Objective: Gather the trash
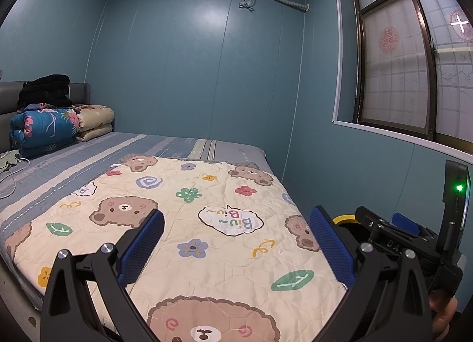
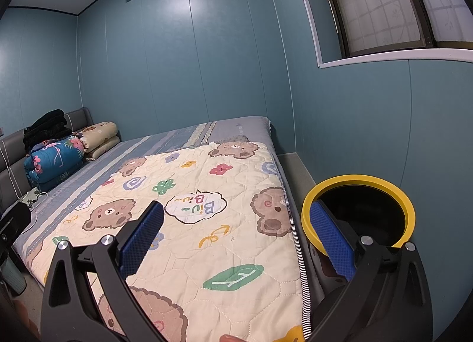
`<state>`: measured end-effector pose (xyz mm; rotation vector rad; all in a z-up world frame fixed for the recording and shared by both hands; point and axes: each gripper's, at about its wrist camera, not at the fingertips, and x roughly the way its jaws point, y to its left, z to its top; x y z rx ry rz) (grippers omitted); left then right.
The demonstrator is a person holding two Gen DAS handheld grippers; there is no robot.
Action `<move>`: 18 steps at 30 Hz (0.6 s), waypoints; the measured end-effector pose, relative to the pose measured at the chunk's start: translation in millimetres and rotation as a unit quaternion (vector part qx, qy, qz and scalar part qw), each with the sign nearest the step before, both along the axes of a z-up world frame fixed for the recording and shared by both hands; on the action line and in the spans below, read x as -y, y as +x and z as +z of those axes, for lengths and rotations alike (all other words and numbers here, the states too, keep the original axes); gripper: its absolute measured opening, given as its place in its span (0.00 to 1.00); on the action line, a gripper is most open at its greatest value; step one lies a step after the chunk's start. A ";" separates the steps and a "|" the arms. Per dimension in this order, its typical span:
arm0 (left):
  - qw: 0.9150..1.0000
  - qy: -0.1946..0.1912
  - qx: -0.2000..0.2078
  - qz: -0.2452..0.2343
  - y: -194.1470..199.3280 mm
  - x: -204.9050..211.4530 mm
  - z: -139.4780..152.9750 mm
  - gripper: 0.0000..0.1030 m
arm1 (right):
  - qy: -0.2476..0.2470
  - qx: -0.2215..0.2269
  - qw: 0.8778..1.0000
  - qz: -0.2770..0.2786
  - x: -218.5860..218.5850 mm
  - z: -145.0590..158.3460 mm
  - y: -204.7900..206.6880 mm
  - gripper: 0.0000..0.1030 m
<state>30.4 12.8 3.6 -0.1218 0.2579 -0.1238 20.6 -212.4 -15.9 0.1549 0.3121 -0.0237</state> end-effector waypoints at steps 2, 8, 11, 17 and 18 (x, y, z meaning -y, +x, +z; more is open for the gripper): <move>1.000 0.000 0.000 0.001 -0.1 0.3 0.0 0.92 | 0.000 0.000 1.000 0.000 0.0 0.0 0.0 0.92; 1.000 -0.002 0.002 0.000 0.2 -0.4 0.0 0.92 | 0.002 -0.001 1.000 0.000 0.0 -0.5 -0.3 0.92; 1.000 0.001 0.004 -0.002 -0.4 0.5 0.7 0.92 | 0.001 -0.001 1.000 0.000 0.5 -0.5 0.2 0.92; 1.000 -0.001 0.001 -0.007 0.5 0.9 1.6 0.92 | 0.001 -0.002 1.000 -0.001 0.5 -1.0 0.3 0.92; 1.000 -0.001 0.001 -0.006 1.0 1.0 1.3 0.92 | 0.002 -0.002 1.000 -0.001 0.2 -1.8 0.0 0.92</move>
